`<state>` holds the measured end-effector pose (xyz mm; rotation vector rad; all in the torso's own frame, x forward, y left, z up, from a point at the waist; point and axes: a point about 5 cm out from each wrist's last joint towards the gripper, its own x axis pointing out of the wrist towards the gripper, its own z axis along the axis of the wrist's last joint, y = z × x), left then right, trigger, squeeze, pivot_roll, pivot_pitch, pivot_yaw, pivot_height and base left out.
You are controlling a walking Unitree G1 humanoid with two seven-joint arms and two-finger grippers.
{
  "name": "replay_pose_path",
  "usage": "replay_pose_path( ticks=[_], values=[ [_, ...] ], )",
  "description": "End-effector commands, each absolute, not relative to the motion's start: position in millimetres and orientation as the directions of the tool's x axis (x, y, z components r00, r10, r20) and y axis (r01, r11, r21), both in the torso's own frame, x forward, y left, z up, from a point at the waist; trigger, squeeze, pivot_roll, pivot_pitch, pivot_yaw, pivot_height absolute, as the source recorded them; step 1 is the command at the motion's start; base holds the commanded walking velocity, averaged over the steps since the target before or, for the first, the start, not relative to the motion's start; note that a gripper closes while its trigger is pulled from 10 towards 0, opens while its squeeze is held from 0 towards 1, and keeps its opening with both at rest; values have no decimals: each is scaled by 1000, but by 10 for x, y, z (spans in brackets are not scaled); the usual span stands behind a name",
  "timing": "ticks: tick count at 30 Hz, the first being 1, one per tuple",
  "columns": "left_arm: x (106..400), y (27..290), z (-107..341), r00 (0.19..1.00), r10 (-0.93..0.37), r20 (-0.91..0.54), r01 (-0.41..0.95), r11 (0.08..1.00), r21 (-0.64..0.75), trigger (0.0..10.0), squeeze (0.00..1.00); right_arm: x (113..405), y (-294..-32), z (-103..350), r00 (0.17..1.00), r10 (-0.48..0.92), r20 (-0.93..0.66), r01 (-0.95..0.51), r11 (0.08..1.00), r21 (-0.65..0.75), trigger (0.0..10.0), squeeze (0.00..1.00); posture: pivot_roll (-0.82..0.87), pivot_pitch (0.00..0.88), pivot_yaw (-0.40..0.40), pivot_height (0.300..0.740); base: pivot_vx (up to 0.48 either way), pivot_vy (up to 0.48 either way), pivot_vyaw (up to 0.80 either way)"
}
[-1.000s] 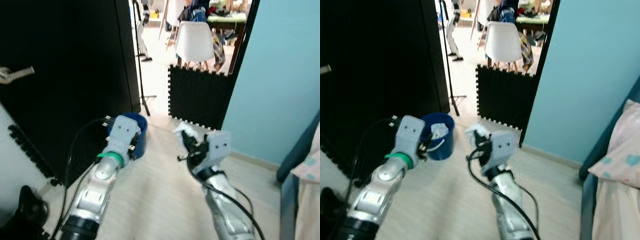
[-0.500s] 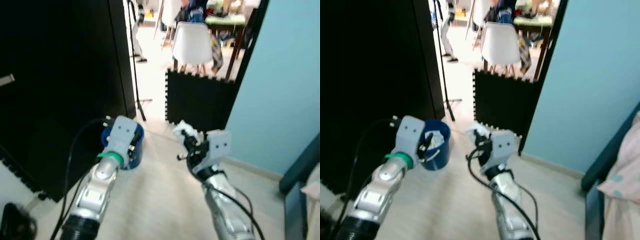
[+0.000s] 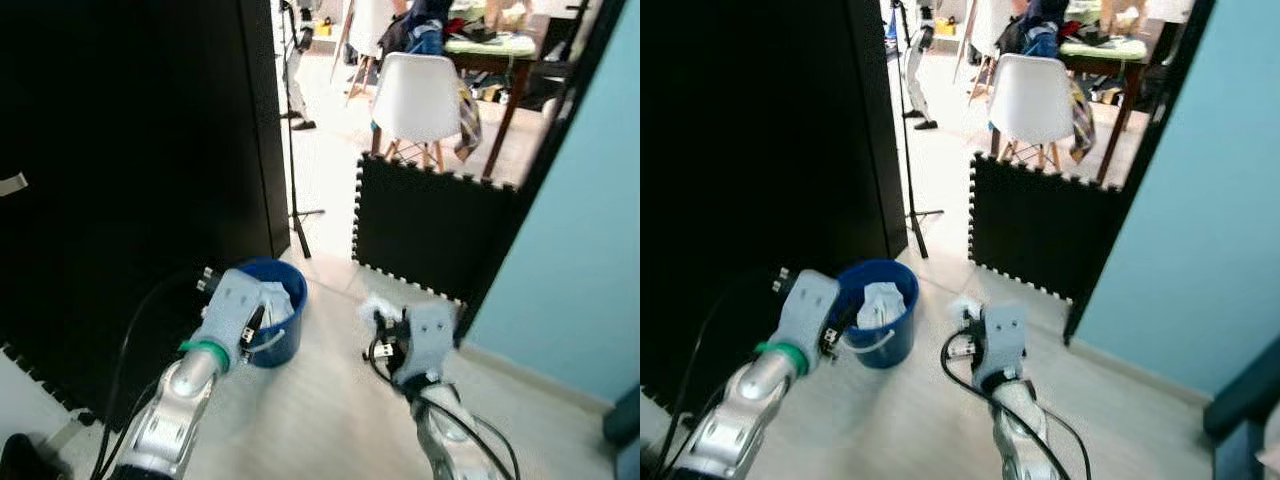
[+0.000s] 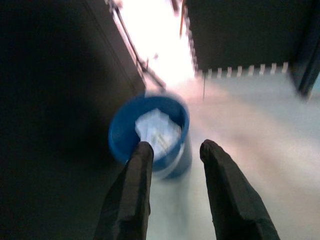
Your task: Clean up the room
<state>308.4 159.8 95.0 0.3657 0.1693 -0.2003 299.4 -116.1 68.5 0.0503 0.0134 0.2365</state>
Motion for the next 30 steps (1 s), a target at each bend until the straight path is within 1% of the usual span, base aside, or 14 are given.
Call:
replay_pose_path(
  ticks=[1,4,9,15,18,21,24,26,28,30],
  values=[
    [3063,1568,903,962,-186,-201,249,902,354,10000,0,2937,-1193,587,974,224,-37,-222,974,43,10000,0,-93,44,119,700,458,0,0],
    [2997,1638,790,967,-158,-201,225,900,374,10000,0,2892,-1167,522,971,233,-54,-231,972,44,10000,0,-93,41,117,700,461,0,0],
    [2983,1657,750,977,-125,-171,176,927,330,10000,0,2925,-1084,564,968,249,-12,-249,968,30,10000,0,-96,33,102,700,469,0,0],
    [2996,1597,755,978,-141,-156,185,932,313,10000,0,2974,-1058,635,965,260,24,-261,965,14,10000,0,-95,31,99,700,469,0,0],
    [3017,1567,793,979,-157,-134,192,928,319,10000,0,3031,-1048,763,961,263,81,-263,965,-5,10000,0,-93,27,97,700,469,0,0],
    [3023,1563,800,979,-160,-126,193,927,320,10000,0,3047,-1045,797,960,261,98,-262,965,-7,10000,0,-93,27,97,700,469,0,0],
    [3035,1559,824,979,-168,-113,197,925,324,10000,0,3087,-1041,891,958,248,141,-248,969,-21,10000,0,-90,24,102,700,469,0,0],
    [3035,1559,824,979,-168,-113,197,925,324,10000,0,3087,-1041,891,958,248,141,-248,969,-21,10000,0,-90,24,102,700,469,0,0],
    [3054,1555,852,979,-180,-99,203,922,330,10000,0,3134,-1053,982,959,217,183,-216,976,-27,10000,0,-90,22,106,700,469,0,0],
    [3062,1554,863,978,-184,-95,205,921,332,10000,0,3146,-1059,1000,960,208,190,-207,978,-26,10000,0,-90,23,107,700,469,0,0]
  ],
)
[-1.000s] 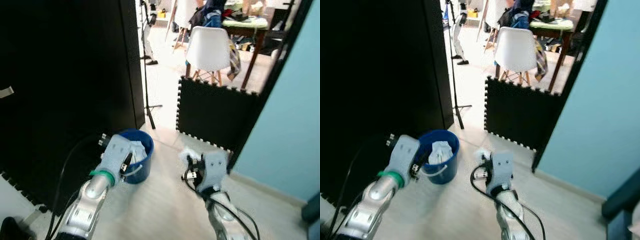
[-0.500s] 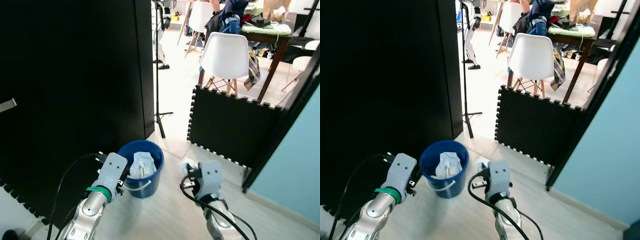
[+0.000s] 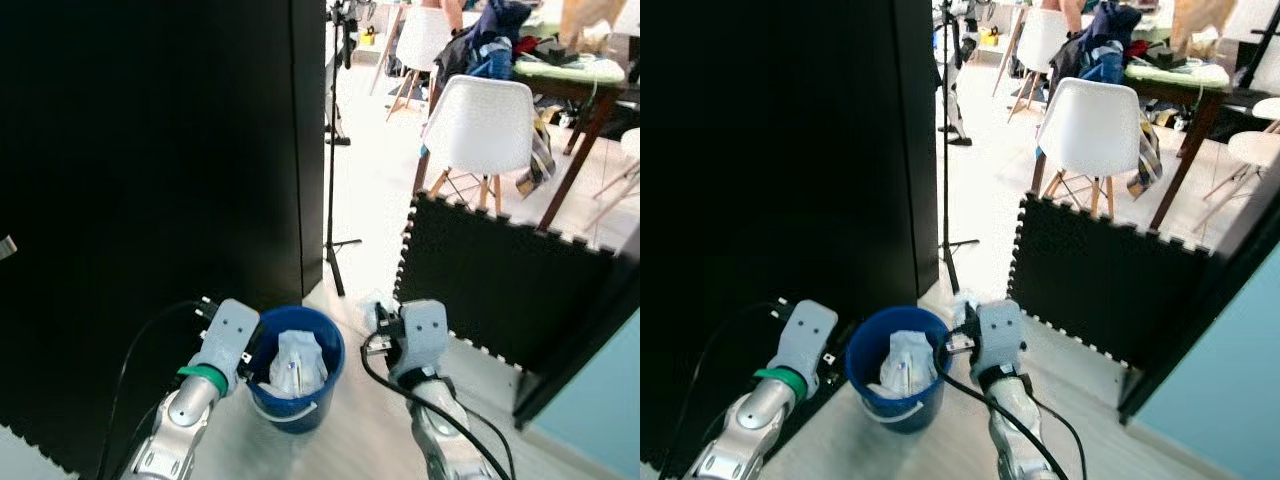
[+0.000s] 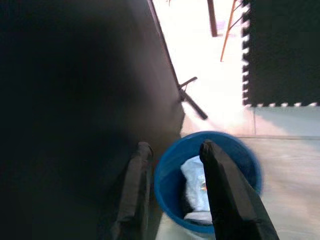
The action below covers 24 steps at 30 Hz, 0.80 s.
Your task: Clean up the room
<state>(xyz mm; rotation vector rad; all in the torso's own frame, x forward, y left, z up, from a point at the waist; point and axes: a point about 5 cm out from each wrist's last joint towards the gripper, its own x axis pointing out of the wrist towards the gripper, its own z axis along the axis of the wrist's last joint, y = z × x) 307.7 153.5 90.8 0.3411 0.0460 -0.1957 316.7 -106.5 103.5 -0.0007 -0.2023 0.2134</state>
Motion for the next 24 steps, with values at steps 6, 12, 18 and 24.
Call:
replay_pose_path(
  ticks=[6,12,18,24],
  values=[
    [3085,1545,884,978,-192,-85,209,919,334,10000,0,3153,-1103,939,971,186,152,-184,983,-28,10000,0,-94,26,108,700,469,0,-603],
    [3091,1539,887,977,-195,-85,213,918,334,10000,0,3161,-1128,931,975,172,144,-169,985,-28,10000,0,-94,28,108,700,469,0,-267],
    [3090,1515,873,971,-214,-103,236,914,331,10000,0,3169,-1098,919,974,187,131,-186,982,-15,10000,0,-93,33,110,700,265,0,0],
    [3080,1492,869,969,-224,-104,246,913,326,10000,0,3165,-1105,939,969,196,149,-195,981,-26,10000,0,-94,37,112,730,0,0,0]
  ],
)
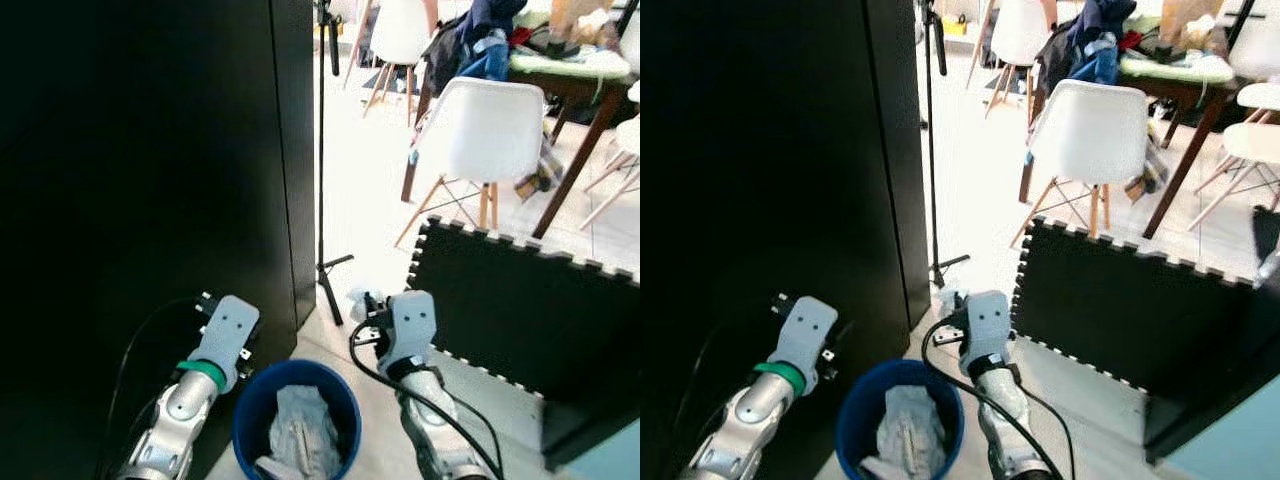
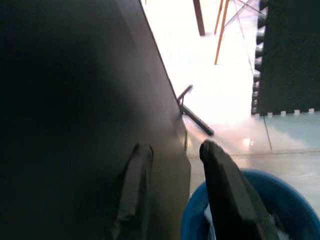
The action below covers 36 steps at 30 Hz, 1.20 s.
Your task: Clean up the room
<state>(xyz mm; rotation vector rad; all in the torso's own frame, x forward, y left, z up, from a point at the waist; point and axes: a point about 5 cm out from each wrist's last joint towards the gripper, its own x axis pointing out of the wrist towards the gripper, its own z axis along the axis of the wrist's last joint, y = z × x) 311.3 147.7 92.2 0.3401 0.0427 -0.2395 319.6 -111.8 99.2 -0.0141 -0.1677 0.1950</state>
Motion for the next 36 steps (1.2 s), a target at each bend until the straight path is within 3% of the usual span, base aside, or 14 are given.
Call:
replay_pose_path(
  ticks=[1,15,27,36],
  values=[
    [3080,1488,869,969,-225,-104,247,913,326,10000,0,3165,-1108,938,969,197,149,-195,980,-26,10000,0,-94,37,112,735,0,0,0],
    [3099,1485,883,968,-226,-104,248,912,327,10000,0,3176,-1087,915,971,202,129,-200,979,-25,10000,0,-92,37,117,740,0,0,0],
    [3078,1569,835,969,-166,-181,225,895,384,10000,0,3138,-790,764,913,407,30,-406,913,-30,10000,0,-58,71,104,740,0,0,0],
    [2803,1521,1018,927,-317,-202,363,895,260,10000,0,3244,-656,769,845,532,-50,-534,839,-105,10000,0,29,140,57,740,0,0,0]
  ],
)
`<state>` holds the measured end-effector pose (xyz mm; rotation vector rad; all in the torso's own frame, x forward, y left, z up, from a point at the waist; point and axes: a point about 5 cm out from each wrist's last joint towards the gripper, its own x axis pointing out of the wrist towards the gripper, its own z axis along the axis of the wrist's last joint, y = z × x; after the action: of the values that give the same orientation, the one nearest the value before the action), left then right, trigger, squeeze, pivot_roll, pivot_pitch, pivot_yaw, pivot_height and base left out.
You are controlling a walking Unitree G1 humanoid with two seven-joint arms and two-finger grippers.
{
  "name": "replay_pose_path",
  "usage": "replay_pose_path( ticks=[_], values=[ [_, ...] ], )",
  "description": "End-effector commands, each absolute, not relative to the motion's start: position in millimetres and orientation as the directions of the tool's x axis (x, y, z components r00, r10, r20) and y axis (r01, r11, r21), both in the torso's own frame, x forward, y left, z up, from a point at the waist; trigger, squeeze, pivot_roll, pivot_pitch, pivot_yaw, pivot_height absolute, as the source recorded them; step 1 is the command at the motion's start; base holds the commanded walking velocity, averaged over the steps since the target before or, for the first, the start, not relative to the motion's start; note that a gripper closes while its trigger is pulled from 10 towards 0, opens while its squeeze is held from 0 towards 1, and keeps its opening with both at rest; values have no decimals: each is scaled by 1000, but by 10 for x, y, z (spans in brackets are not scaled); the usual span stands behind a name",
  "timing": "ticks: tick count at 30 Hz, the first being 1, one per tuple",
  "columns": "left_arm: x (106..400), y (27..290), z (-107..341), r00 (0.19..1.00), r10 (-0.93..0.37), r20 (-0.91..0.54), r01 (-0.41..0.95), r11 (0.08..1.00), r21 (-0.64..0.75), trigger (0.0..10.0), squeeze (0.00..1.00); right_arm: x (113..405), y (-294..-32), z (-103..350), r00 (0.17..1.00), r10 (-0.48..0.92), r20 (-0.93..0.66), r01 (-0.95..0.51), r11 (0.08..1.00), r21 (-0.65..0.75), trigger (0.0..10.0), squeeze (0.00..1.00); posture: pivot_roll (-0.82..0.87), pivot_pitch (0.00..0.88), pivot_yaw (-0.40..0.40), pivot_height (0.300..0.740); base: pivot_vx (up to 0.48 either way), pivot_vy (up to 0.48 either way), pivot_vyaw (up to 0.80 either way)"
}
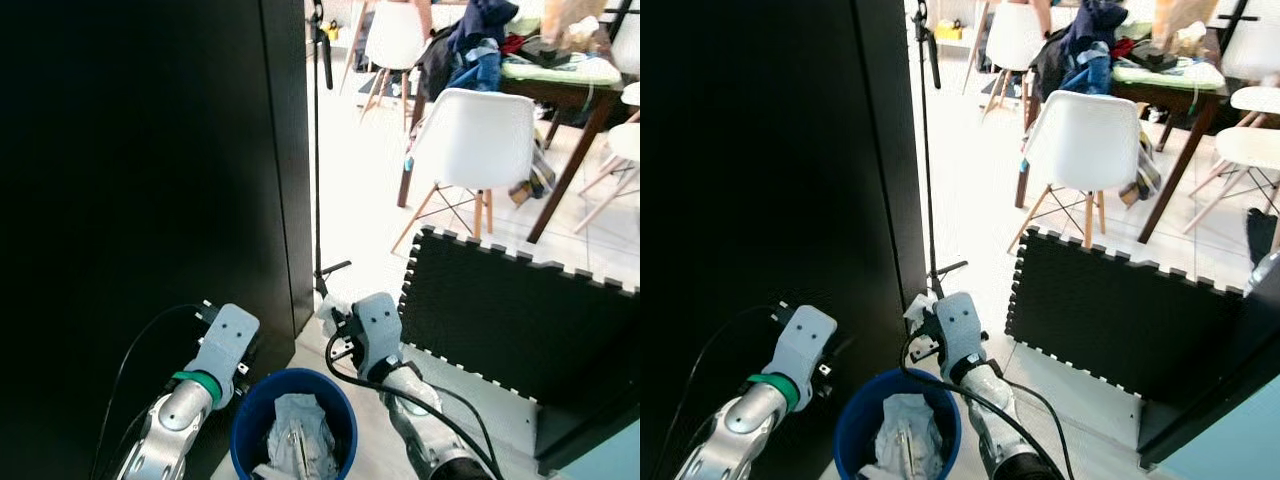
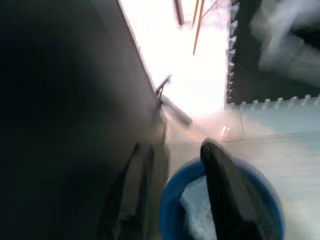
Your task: Clean up the room
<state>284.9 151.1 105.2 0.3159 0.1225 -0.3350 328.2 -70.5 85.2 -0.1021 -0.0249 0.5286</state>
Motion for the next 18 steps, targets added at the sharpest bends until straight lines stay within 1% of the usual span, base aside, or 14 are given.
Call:
replay_pose_path(
  ticks=[1,2,3,5,7,11,13,15,16,18],
  values=[
    [2715,1538,1064,920,-334,-204,377,898,229,10000,0,3245,-605,745,824,561,-77,-567,816,-115,10000,0,48,157,53,740,0,0,0],
    [2635,1546,1104,916,-346,-205,386,900,203,10000,0,3236,-566,723,806,583,-97,-591,798,-119,10000,0,63,170,51,740,0,0,0],
    [2635,1546,1104,916,-346,-205,386,900,203,10000,0,3236,-566,723,806,583,-97,-591,798,-119,10000,0,63,170,51,740,0,0,0],
    [2509,1533,1184,906,-374,-197,407,897,171,10000,0,3232,-517,691,794,595,-125,-607,783,-131,10000,0,85,192,52,740,0,0,0],
    [2397,1501,1270,893,-409,-186,438,886,155,10000,0,3248,-499,680,809,572,-137,-587,797,-140,10000,0,115,219,57,740,0,0,0],
    [2323,1486,1329,884,-429,-188,457,878,145,10000,0,3258,-490,680,818,560,-135,-575,807,-136,10000,0,119,223,58,740,0,0,0],
    [2164,1457,1418,845,-485,-224,524,834,172,10000,0,3288,-479,701,835,537,-120,-548,830,-105,10000,0,166,265,68,740,0,0,0],
    [2124,1453,1437,836,-496,-235,539,823,179,10000,0,3293,-478,702,839,531,-120,-543,833,-108,10000,0,166,265,68,740,0,0,0],
    [2052,1466,1437,814,-518,-261,568,805,173,10000,0,3299,-488,689,848,514,-131,-528,840,-124,10000,0,187,287,74,740,0,0,0],
    [1944,1487,1441,780,-547,-303,606,782,146,10000,0,3305,-500,672,858,493,-144,-511,847,-144,10000,0,190,289,76,740,0,0,0]
  ],
)
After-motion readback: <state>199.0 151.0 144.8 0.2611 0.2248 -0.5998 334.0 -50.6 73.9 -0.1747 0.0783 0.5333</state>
